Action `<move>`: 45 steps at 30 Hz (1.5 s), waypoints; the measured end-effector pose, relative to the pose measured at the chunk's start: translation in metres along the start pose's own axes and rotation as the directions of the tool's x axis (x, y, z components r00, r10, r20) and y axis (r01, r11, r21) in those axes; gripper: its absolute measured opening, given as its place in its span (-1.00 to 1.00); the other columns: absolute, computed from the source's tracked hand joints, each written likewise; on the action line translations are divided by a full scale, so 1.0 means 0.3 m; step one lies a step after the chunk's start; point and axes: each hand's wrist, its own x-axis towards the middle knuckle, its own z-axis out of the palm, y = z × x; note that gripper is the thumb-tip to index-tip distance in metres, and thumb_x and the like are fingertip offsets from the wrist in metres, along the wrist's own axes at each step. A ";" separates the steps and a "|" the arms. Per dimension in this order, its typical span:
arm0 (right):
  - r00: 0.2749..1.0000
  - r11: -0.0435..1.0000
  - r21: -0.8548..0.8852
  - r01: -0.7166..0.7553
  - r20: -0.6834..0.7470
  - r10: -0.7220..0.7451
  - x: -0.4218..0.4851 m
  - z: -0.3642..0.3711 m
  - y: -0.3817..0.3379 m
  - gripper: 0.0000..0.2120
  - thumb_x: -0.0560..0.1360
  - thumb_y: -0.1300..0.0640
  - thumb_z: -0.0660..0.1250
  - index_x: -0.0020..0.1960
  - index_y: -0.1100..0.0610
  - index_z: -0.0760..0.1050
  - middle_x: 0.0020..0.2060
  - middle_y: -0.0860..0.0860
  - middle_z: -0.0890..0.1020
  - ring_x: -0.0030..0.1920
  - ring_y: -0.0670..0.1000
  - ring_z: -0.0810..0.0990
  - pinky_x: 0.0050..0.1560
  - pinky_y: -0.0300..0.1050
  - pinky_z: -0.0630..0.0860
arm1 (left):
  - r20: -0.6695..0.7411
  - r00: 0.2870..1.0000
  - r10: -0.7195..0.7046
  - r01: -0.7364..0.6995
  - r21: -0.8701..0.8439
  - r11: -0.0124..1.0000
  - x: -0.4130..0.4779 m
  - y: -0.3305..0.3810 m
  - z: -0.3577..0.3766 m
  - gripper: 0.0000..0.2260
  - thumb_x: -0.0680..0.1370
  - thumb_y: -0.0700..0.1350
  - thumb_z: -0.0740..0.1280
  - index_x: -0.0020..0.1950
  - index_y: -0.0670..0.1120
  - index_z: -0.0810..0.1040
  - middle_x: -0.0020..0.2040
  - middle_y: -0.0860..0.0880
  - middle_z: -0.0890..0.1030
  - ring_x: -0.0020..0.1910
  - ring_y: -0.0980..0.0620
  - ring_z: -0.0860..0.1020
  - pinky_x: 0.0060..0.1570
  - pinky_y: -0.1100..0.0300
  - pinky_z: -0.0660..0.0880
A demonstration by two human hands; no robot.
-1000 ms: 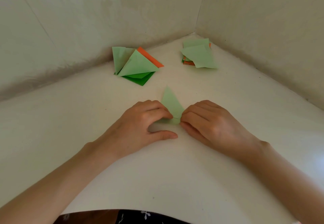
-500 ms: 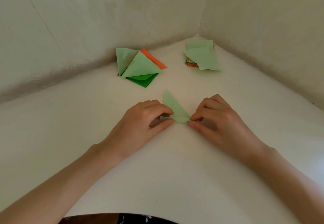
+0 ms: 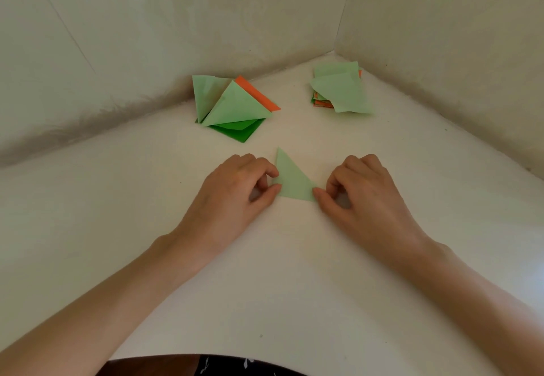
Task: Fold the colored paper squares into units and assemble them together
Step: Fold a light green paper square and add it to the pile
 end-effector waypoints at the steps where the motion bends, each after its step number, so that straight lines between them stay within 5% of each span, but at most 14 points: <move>1: 1.000 1.000 -0.004 -0.002 0.003 0.002 0.000 0.000 0.000 -0.72 0.44 -0.14 0.12 -0.30 0.04 0.35 -0.32 -0.09 0.37 -0.18 -0.02 0.27 -0.19 -0.12 0.25 | 0.004 1.000 0.028 -0.028 0.021 0.999 0.000 0.000 -0.002 -0.84 0.49 -0.07 0.29 -0.02 -0.11 0.59 -0.23 0.04 0.50 -0.22 0.04 0.44 -0.20 0.16 0.36; 7: 0.999 0.997 -0.075 -0.018 0.035 0.021 -0.002 -0.008 -0.007 -0.72 0.45 -0.11 0.14 -0.19 0.10 0.43 -0.23 -0.02 0.42 -0.15 0.04 0.33 -0.14 -0.11 0.24 | 0.201 0.900 0.386 -0.416 0.139 0.899 -0.021 0.016 -0.008 -0.70 0.49 -0.20 0.17 0.09 -0.06 0.64 0.02 -0.01 0.61 -0.01 0.07 0.49 0.07 0.15 0.32; 12: 0.995 0.998 -0.021 -0.051 0.080 0.053 0.000 -0.033 -0.017 -0.84 0.52 0.04 0.18 -0.04 0.11 0.46 -0.13 0.00 0.42 -0.05 0.06 0.33 0.01 -0.07 0.31 | 0.254 0.900 0.354 -0.386 0.090 0.918 -0.035 0.026 -0.030 -0.67 0.49 -0.17 0.16 0.15 -0.11 0.62 0.08 0.00 0.62 -0.01 0.13 0.48 0.15 0.23 0.29; 19: 0.965 0.981 0.015 -0.194 0.181 0.188 -0.003 -0.028 -0.043 -0.72 0.50 -0.16 0.22 0.05 0.03 0.35 0.02 -0.03 0.31 0.11 0.00 0.21 0.15 -0.26 0.12 | 0.308 0.900 0.308 -0.372 0.174 0.912 -0.047 0.028 -0.044 -0.65 0.51 -0.14 0.14 0.21 -0.14 0.59 0.12 -0.05 0.58 0.03 0.06 0.49 0.17 0.23 0.29; 27: 0.969 0.980 0.030 -0.197 0.156 0.190 -0.001 -0.021 -0.044 -0.74 0.50 -0.16 0.23 0.04 0.00 0.37 -0.01 -0.05 0.30 0.11 0.01 0.22 0.20 -0.23 0.13 | 0.187 0.910 0.370 -0.413 0.327 0.850 -0.068 -0.017 -0.107 -0.69 0.44 -0.16 0.16 -0.02 -0.08 0.68 -0.02 -0.01 0.64 -0.01 0.02 0.53 0.20 0.02 0.29; 32: 0.972 0.981 0.038 -0.193 0.145 0.185 -0.005 -0.021 -0.048 -0.75 0.49 -0.15 0.24 0.03 -0.01 0.37 0.00 -0.05 0.31 0.10 -0.01 0.22 0.17 -0.25 0.14 | 0.280 0.909 0.307 -0.381 0.269 0.884 -0.072 0.024 -0.051 -0.61 0.51 -0.03 0.14 0.26 -0.07 0.56 0.23 -0.01 0.57 0.23 0.04 0.42 0.30 0.03 0.21; 40: 0.967 0.974 0.103 -0.202 0.181 0.181 -0.002 -0.034 -0.037 -0.89 0.57 0.15 0.15 0.05 0.00 0.40 -0.04 -0.06 0.31 0.07 -0.02 0.22 0.09 -0.27 0.13 | 0.309 0.920 0.240 -0.311 0.207 0.928 -0.078 0.022 -0.042 -0.60 0.52 0.00 0.12 0.29 -0.03 0.54 0.27 0.06 0.53 0.24 0.13 0.38 0.32 0.15 0.11; 45: 0.961 0.973 0.072 -0.218 0.192 0.201 0.002 -0.027 -0.042 -0.88 0.56 -0.02 0.17 0.05 -0.01 0.37 -0.01 -0.07 0.31 0.08 -0.03 0.21 0.15 -0.24 0.14 | 0.289 0.923 0.256 -0.316 0.185 0.931 -0.079 0.023 -0.041 -0.60 0.51 -0.01 0.13 0.28 -0.05 0.54 0.26 0.04 0.54 0.23 0.13 0.39 0.32 0.15 0.10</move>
